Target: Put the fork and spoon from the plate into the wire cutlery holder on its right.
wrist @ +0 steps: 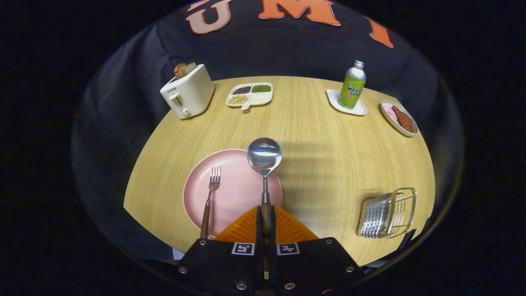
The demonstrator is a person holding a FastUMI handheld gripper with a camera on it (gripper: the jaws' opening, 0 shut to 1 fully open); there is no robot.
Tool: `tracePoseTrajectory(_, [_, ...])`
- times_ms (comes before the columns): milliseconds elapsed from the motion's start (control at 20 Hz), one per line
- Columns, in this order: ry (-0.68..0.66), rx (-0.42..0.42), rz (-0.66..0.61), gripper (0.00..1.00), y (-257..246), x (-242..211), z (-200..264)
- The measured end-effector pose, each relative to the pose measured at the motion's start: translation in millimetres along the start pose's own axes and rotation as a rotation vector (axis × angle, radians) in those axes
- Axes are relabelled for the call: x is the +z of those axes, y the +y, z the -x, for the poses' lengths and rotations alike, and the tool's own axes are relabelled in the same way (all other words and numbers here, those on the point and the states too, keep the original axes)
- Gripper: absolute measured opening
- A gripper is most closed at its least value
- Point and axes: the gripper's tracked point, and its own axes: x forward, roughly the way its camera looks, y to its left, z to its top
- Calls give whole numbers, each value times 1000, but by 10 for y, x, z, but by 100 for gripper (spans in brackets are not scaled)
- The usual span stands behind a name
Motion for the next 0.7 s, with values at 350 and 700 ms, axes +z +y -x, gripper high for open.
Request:
tracePoseTrajectory(350, [-58,-146,-99,5,-1114,102,631])
tracePoseTrajectory(700, [36,-217,-95,5,-1699,-201,795])
